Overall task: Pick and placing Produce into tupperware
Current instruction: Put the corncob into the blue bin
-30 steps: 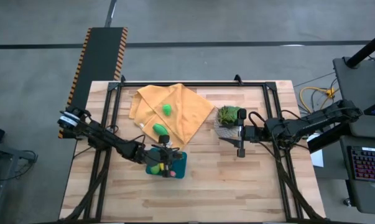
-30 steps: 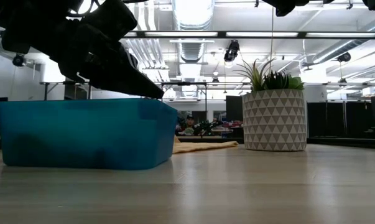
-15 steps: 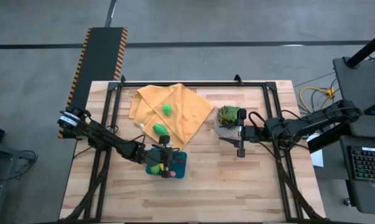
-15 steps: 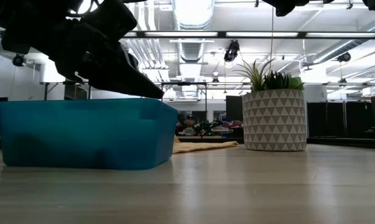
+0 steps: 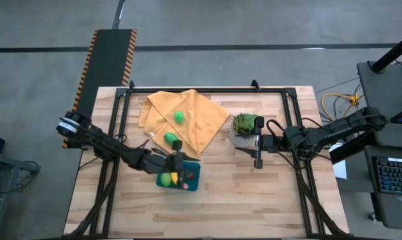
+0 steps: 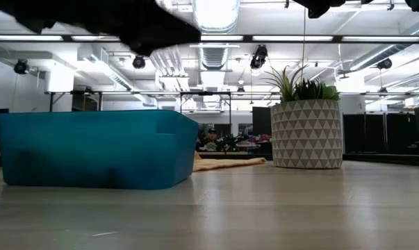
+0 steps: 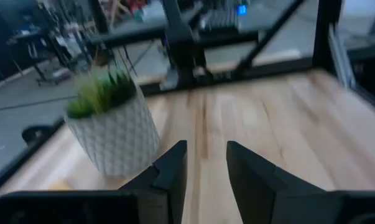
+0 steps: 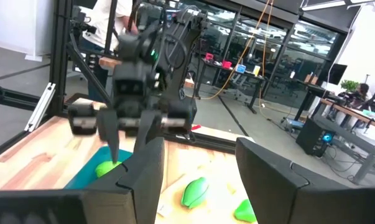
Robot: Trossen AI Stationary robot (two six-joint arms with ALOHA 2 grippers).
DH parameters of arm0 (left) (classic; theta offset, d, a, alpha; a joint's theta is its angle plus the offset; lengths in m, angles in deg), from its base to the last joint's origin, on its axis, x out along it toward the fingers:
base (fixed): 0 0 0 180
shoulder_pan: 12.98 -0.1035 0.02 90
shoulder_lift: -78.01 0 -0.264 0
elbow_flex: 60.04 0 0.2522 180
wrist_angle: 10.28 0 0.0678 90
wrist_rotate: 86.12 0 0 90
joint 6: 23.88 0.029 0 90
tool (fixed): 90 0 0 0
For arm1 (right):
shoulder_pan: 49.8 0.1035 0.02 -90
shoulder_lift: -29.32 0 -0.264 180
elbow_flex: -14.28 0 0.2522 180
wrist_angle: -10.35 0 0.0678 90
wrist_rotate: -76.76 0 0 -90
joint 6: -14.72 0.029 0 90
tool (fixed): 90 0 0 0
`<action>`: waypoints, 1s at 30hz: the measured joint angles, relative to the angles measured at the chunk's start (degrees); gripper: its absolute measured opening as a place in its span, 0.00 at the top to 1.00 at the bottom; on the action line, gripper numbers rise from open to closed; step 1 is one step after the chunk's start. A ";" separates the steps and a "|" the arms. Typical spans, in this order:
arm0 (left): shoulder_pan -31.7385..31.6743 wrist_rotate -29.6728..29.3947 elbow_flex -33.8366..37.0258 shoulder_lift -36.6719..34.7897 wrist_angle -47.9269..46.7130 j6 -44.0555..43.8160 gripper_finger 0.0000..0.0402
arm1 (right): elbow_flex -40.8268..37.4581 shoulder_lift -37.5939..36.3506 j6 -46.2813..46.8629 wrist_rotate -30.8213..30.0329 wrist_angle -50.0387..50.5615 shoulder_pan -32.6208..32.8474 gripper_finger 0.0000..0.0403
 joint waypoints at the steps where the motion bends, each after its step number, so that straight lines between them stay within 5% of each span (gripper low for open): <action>1: -0.22 0.08 -0.44 -1.00 0.00 0.00 0.76 | 0.00 0.00 0.00 0.00 0.00 0.02 0.52; 9: -4.69 11.24 0.10 -12.80 -5.43 -1.71 0.76 | 0.00 0.00 0.00 0.00 0.02 0.02 0.52; 15: -10.97 11.63 -0.56 -21.46 -20.21 -0.96 0.76 | 0.00 0.01 0.00 0.00 -0.02 0.02 0.52; 22: -14.93 12.45 -4.84 -30.50 -29.10 9.84 0.75 | 0.00 -0.01 0.00 0.00 0.07 0.00 0.52; 30: -17.24 11.67 -14.31 -34.12 -50.21 8.56 0.48 | 0.00 0.00 0.00 -0.01 0.31 0.00 0.52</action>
